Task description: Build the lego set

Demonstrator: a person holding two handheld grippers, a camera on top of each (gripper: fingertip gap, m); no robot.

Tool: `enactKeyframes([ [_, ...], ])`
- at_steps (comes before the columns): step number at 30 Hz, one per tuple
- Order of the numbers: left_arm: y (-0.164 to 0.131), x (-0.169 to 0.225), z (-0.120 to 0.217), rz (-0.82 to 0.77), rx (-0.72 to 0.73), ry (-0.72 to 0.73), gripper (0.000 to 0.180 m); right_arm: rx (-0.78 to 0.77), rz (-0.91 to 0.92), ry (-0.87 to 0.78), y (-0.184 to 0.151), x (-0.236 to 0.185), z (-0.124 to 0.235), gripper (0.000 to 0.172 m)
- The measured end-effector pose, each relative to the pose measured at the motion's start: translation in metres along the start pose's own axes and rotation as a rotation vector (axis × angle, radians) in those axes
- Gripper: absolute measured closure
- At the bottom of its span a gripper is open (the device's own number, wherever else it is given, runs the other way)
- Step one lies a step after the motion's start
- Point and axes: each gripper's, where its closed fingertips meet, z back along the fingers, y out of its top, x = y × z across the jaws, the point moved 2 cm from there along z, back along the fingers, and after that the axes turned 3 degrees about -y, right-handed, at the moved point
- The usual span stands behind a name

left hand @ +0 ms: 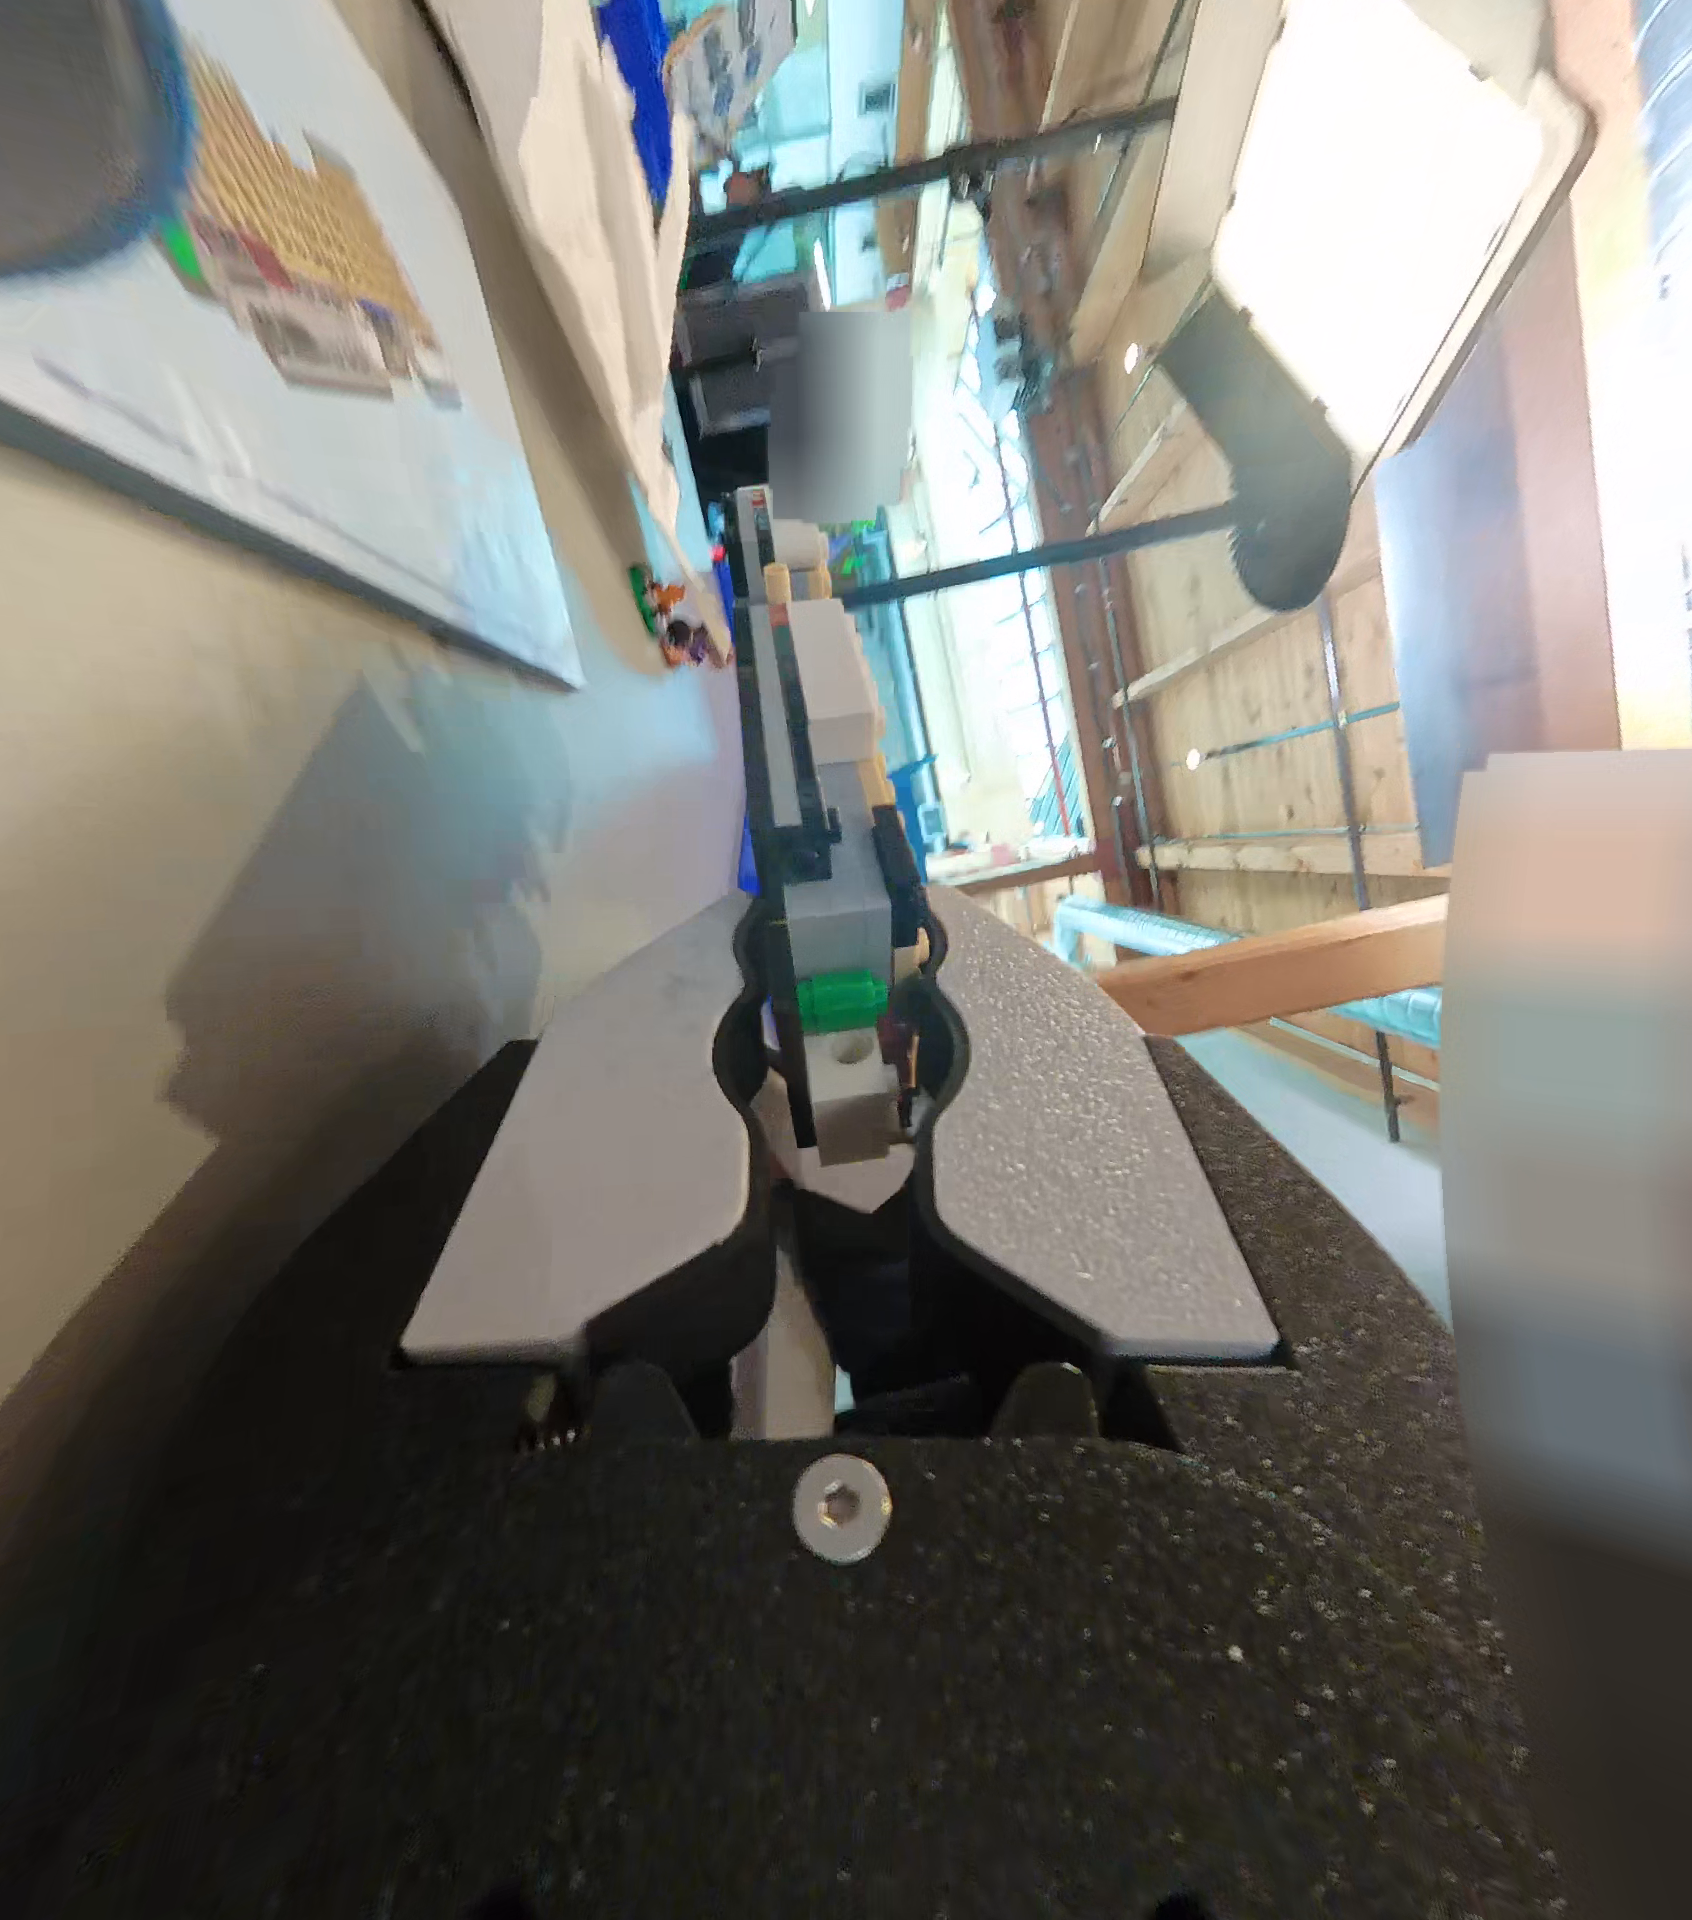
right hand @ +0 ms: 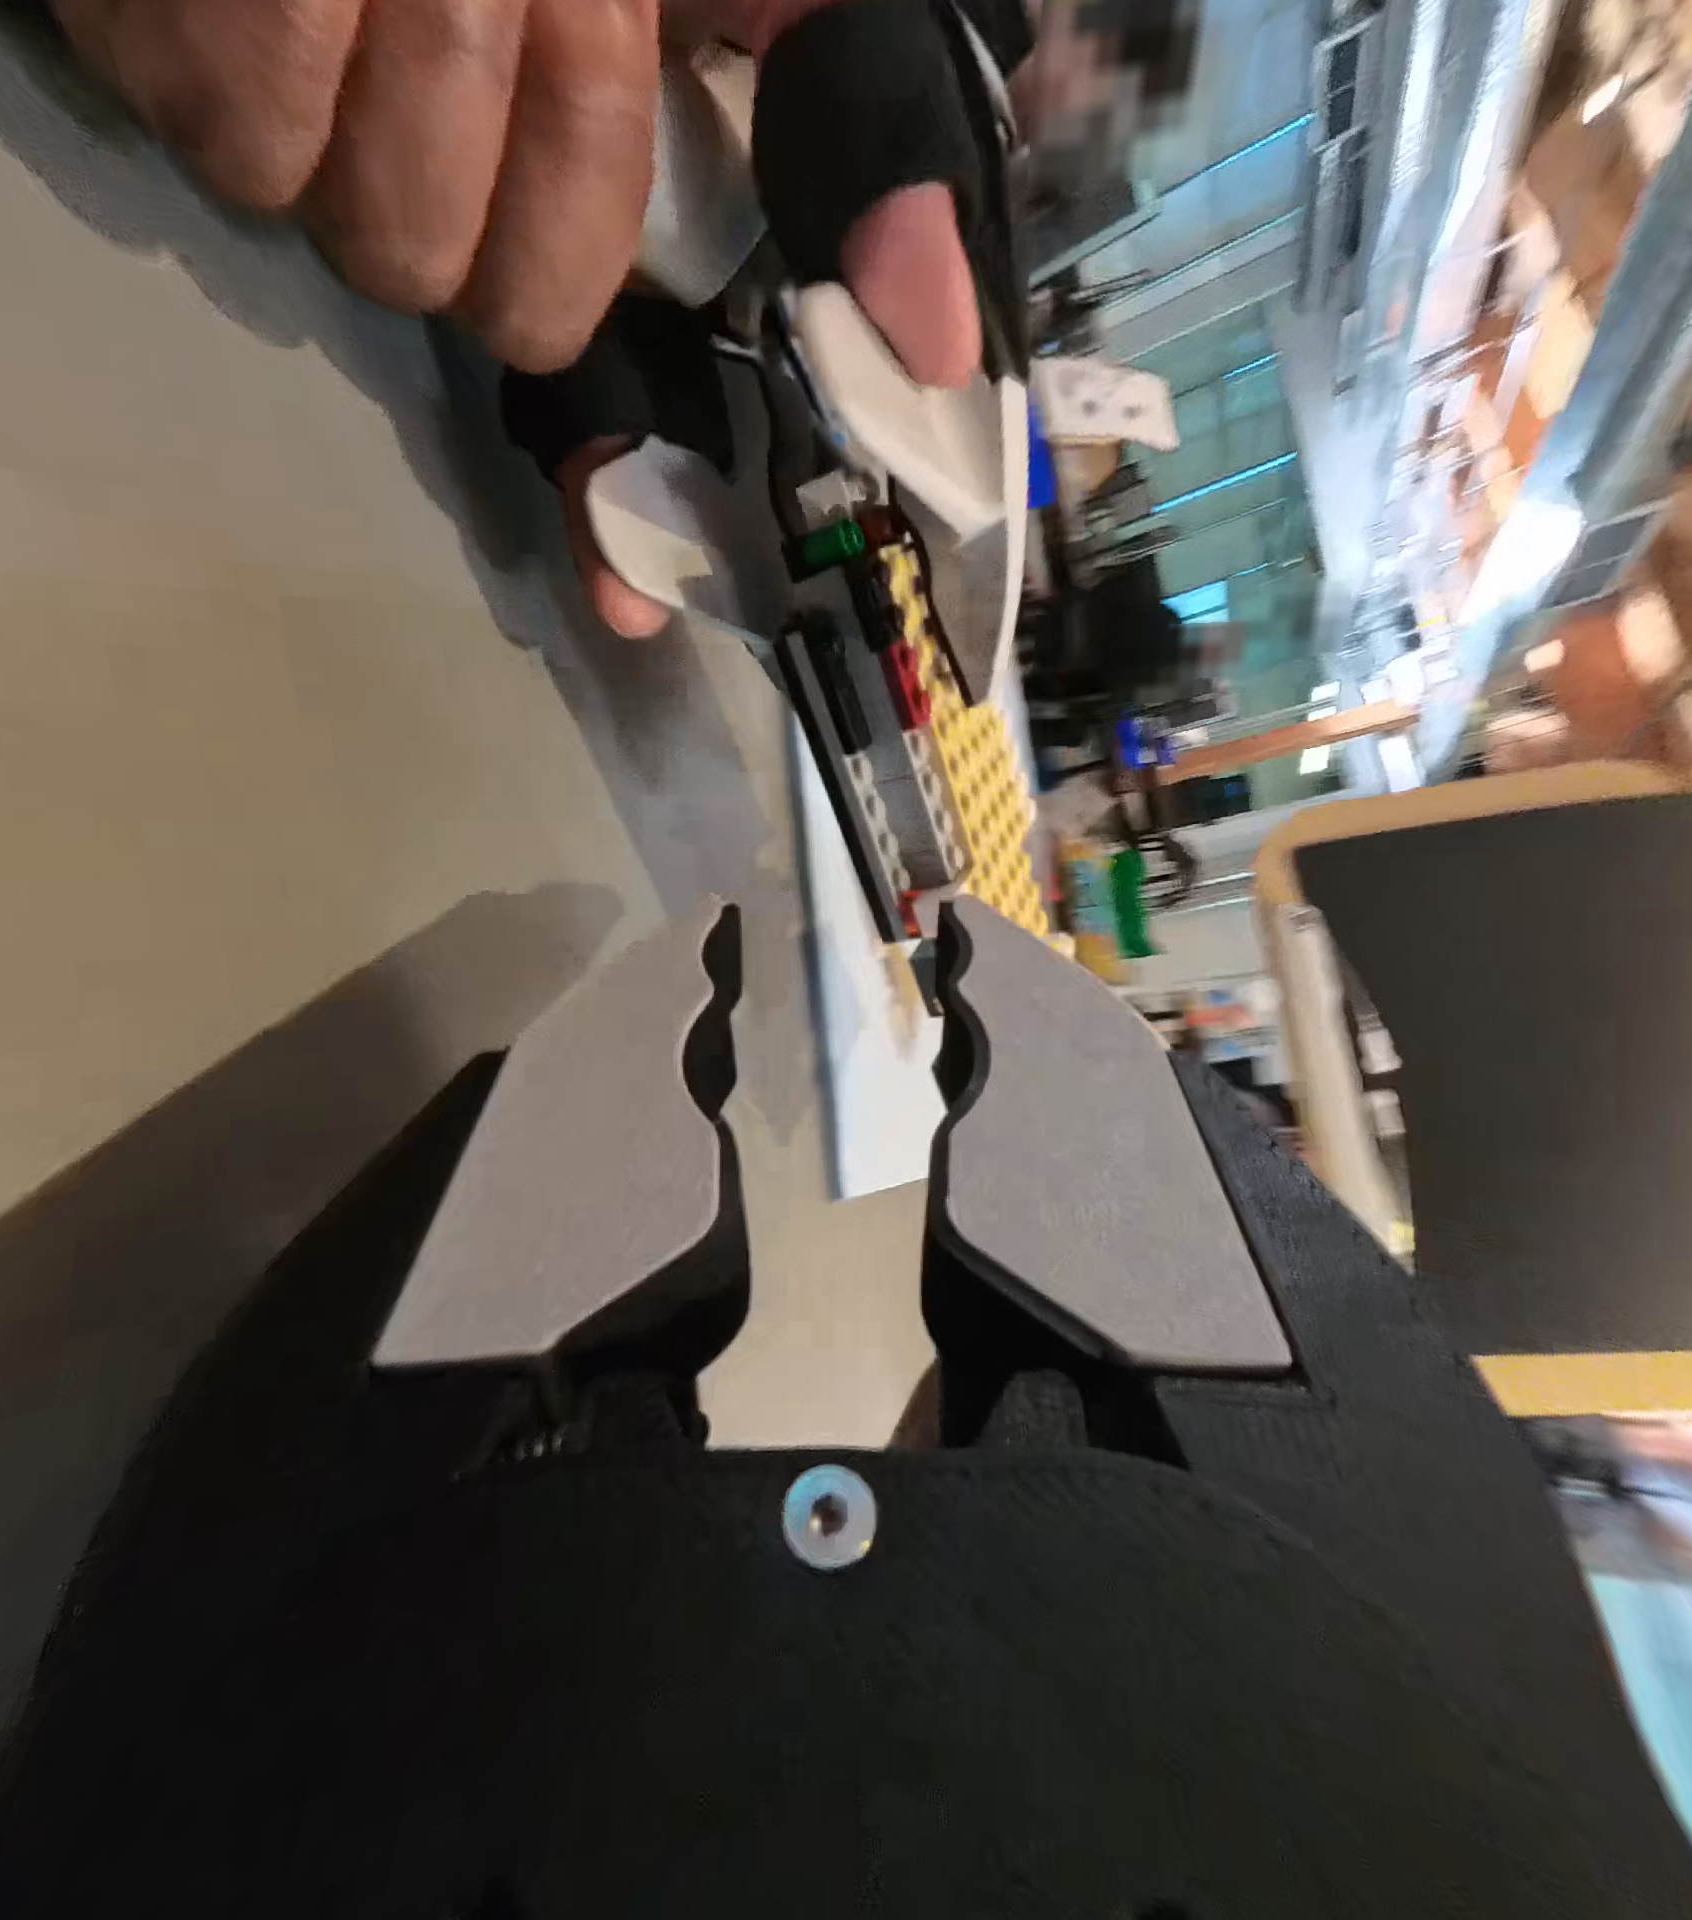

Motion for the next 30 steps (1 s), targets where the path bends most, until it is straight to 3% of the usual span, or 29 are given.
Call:
enactKeyframes([
  [4, -0.036, 0.006, -0.002, 0.025, -0.191, 0.024, 0.155, 0.016, -0.266, 0.212, 0.010, 0.006, 0.030, 0.129],
  [11, -0.076, 0.005, -0.005, 0.026, -0.430, 0.073, 0.155, -0.081, -0.390, 0.421, -0.013, 0.007, 0.060, 0.096],
  [22, -0.093, -0.006, -0.027, 0.023, -0.498, 0.115, 0.151, -0.181, -0.478, 0.592, -0.032, -0.038, 0.061, 0.107],
  [24, -0.091, -0.007, -0.028, -0.029, -0.512, 0.147, 0.137, -0.191, -0.476, 0.581, -0.035, -0.038, 0.059, 0.113],
  [30, -0.085, -0.007, -0.023, -0.165, -0.540, 0.228, 0.119, -0.202, -0.467, 0.573, -0.039, -0.037, 0.059, 0.114],
])
